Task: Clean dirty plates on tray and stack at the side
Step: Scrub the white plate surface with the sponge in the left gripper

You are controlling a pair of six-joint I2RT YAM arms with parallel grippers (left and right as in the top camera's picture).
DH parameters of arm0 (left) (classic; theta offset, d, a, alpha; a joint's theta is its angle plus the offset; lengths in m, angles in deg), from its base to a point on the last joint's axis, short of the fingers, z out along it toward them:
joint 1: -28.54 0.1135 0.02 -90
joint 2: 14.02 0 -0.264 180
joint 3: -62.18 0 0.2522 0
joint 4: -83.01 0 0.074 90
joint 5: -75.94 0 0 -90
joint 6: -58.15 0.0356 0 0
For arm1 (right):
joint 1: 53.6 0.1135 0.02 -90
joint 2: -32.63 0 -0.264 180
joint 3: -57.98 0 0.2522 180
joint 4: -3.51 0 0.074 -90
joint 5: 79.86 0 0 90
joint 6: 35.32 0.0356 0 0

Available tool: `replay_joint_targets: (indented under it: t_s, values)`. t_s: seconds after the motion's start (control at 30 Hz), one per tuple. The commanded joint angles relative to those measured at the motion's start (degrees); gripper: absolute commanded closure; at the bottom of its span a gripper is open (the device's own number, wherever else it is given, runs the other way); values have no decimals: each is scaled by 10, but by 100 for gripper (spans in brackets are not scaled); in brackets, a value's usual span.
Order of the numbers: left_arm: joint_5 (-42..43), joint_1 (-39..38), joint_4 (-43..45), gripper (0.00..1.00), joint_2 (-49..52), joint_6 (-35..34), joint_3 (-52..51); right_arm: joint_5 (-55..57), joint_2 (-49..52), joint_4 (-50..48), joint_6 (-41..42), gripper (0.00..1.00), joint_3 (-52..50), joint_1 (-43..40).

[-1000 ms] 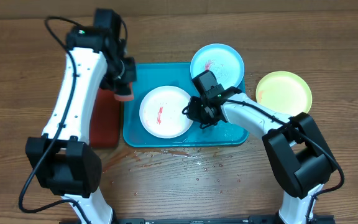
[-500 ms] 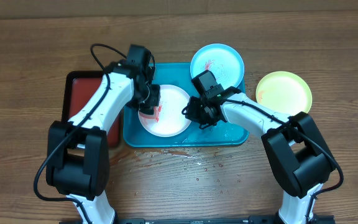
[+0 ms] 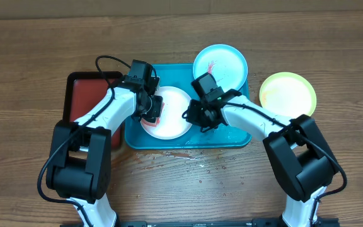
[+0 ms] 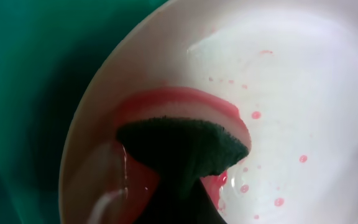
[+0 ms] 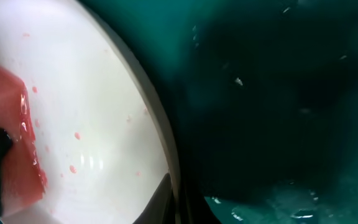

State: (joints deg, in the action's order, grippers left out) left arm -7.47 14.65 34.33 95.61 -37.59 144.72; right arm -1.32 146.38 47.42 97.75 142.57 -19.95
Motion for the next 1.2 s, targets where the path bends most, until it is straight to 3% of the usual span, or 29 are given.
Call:
replay_joint_targets:
  t_s: [0.0, 0.23, 0.47, 0.6, 0.87, 1.07, 1.17]
  values:
    - [41, -5, -29, 96, -2, 4, -15, -21, 18, -1, -14, 96, 4, 40]
    - [117, -20, -37, 96, -2, 7, -15, -22, 18, -1, -14, 96, 5, 39]
    - [92, -26, 18, 96, -2, 8, -15, -22, 18, -1, -14, 96, 5, 39]
    - [36, -26, 62, 96, -2, -2, -15, -21, 18, -1, -14, 96, 5, 39]
    - [-216, -26, 58, 96, -2, -140, -15, -21, 18, -1, -14, 96, 5, 37]
    - [-195, -27, -13, 96, -2, -108, -15, -19, 18, -1, -14, 96, 5, 37]
    - [-90, -26, -46, 96, -2, -3, -15, -20, 18, -1, -13, 96, 5, 33]
